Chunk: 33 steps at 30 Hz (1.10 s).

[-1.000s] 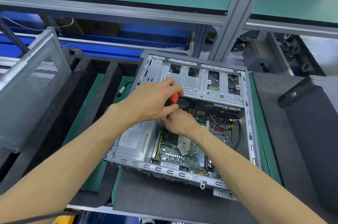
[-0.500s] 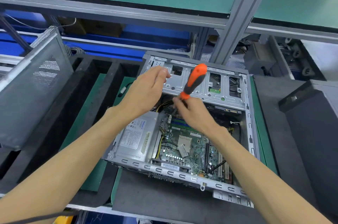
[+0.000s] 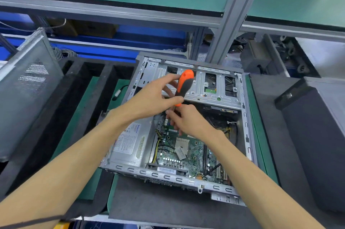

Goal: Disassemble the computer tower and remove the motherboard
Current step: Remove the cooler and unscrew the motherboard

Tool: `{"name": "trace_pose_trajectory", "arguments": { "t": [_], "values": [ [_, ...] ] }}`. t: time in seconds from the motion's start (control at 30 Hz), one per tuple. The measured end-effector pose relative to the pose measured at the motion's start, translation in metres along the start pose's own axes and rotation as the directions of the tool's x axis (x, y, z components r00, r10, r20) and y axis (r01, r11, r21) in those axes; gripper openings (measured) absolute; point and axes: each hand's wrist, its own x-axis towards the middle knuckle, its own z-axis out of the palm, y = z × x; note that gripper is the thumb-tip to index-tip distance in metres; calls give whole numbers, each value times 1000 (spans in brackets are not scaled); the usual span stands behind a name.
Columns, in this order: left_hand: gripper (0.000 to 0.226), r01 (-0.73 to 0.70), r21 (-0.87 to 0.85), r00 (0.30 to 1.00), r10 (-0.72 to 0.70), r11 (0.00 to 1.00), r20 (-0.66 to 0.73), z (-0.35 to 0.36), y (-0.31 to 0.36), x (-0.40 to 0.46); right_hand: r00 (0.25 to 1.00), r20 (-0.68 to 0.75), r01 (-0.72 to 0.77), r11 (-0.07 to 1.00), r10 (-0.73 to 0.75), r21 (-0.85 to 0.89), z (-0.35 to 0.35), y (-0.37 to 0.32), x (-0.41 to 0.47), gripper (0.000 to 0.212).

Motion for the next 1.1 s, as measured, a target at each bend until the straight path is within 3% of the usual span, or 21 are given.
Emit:
{"name": "trace_pose_trajectory", "arguments": {
  "t": [0.13, 0.27, 0.43, 0.6, 0.8, 1.0, 1.1],
  "values": [
    [65, -54, 77, 998, 57, 996, -36, -10, -4, 0, 999, 41, 21, 998, -18, -67, 6, 3, 13, 30],
    [39, -77, 182, 993, 91, 980, -71, -14, -7, -2, 996, 79, 49, 990, -38, -135, 19, 8, 22, 22],
    [34, -39, 161, 998, 46, 986, -43, -15, -17, -9, 993, 96, 91, 964, -69, -250, 26, 14, 25, 25],
    [36, -54, 134, 996, 63, 990, -63, -15, -15, -11, 995, 69, 89, 969, -75, -232, 27, 16, 25, 19],
    [35, -46, 144, 998, 51, 989, -31, -15, -14, -8, 994, 6, 105, 971, -107, -213, 24, 17, 24, 48],
    [35, -59, 185, 998, 61, 981, -5, -16, -11, -9, 994, 42, 103, 974, -96, -200, 25, 19, 24, 30],
    [35, -60, 195, 998, 62, 979, -5, -16, -11, -9, 995, 28, 97, 976, -93, -196, 26, 20, 25, 36]
  ]
}}
